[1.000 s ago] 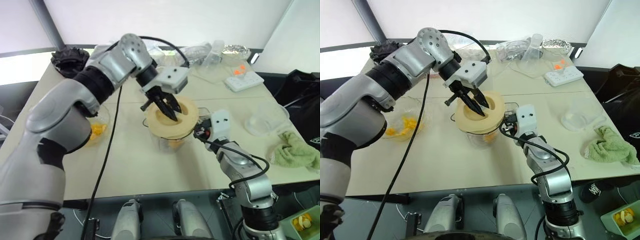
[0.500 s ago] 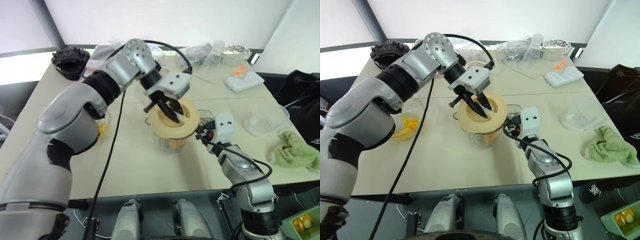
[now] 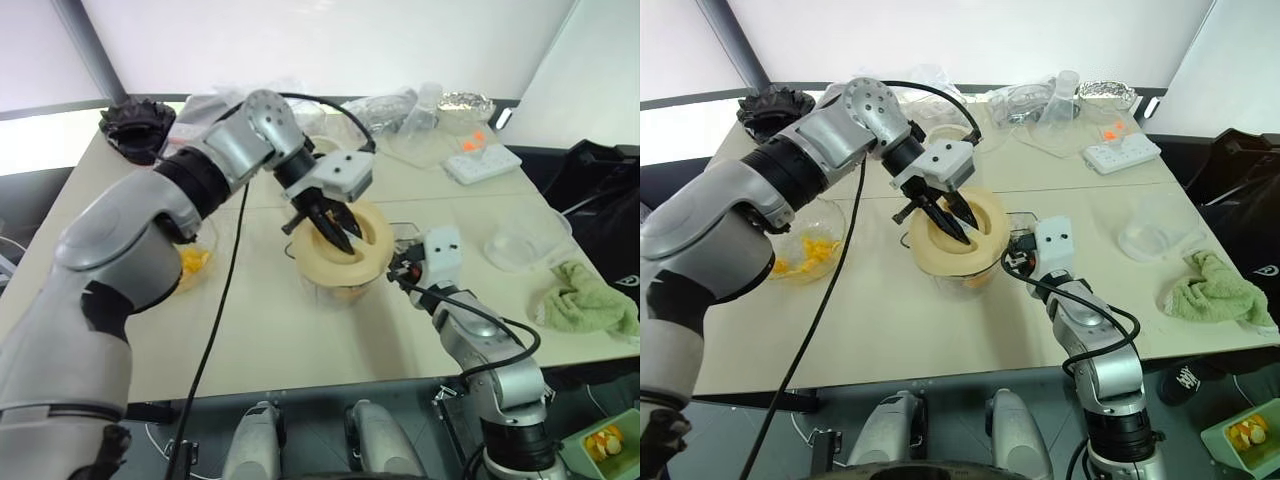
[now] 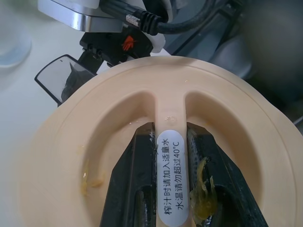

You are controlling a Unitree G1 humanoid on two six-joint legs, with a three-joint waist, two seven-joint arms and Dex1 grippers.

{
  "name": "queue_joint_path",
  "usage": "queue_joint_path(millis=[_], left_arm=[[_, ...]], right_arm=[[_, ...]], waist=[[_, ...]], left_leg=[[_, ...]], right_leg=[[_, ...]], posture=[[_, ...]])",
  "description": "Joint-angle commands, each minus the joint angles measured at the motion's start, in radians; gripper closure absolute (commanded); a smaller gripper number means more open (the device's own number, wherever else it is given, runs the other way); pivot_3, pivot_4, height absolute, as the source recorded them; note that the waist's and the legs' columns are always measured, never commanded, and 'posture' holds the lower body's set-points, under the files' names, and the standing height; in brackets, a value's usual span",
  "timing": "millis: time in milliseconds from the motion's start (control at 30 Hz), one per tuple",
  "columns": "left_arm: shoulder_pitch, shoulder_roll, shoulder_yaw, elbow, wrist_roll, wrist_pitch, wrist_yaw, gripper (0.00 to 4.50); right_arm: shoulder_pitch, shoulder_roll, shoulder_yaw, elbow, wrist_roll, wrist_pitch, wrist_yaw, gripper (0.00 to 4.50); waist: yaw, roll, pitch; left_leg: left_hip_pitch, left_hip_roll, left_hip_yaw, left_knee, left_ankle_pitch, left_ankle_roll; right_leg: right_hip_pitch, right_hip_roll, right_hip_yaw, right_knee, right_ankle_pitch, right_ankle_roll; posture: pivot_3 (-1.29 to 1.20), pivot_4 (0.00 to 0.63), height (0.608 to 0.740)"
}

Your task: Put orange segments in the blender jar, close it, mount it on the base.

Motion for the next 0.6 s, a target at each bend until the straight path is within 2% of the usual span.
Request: queue_joint_path(millis=[33,133,333,600], left_arm=[[0.112,-0.046,-0.068,0.032,0.169,0.112,-0.028,4.17],[0.142,-0.069,0.001,0.055,0.246,0.134,-0.028,4.17],[0.211,-0.052,0.093,0.017,0.388,0.18,-0.028,4.17],[0.27,-0.085,0.281,-0.027,0.521,0.414,0.069,4.17]], right_arm=[[-0.027,0.012,-0.005,-0.101,0.038,-0.022,0.026,3.56],[-0.026,0.01,-0.006,-0.102,0.036,-0.018,0.028,3.56],[-0.037,0.007,-0.01,-0.094,0.033,-0.016,0.03,3.56],[-0.05,0.002,-0.01,-0.078,0.031,-0.021,0.037,3.56]], waist=[[0.001,0.0,-0.001],[0.003,0.001,-0.005],[0.004,0.001,-0.018],[0.007,0.004,-0.026]], left_leg=[[0.0,0.0,0.0,0.0,0.0,0.0],[0.0,0.0,0.0,0.0,0.0,0.0],[0.001,0.0,0.0,0.0,-0.001,0.002],[0.002,0.0,0.0,0.0,-0.003,0.005]], right_leg=[[0.0,0.0,0.0,0.0,0.0,0.0],[0.0,0.0,0.0,0.0,0.0,0.0],[0.001,0.0,0.0,-0.001,-0.001,-0.001],[0.003,0.0,0.0,-0.002,-0.002,-0.002]], posture=[[0.0,0.15,0.74],[0.0,0.15,0.74],[0.0,0.15,0.74],[0.0,0.15,0.74]])
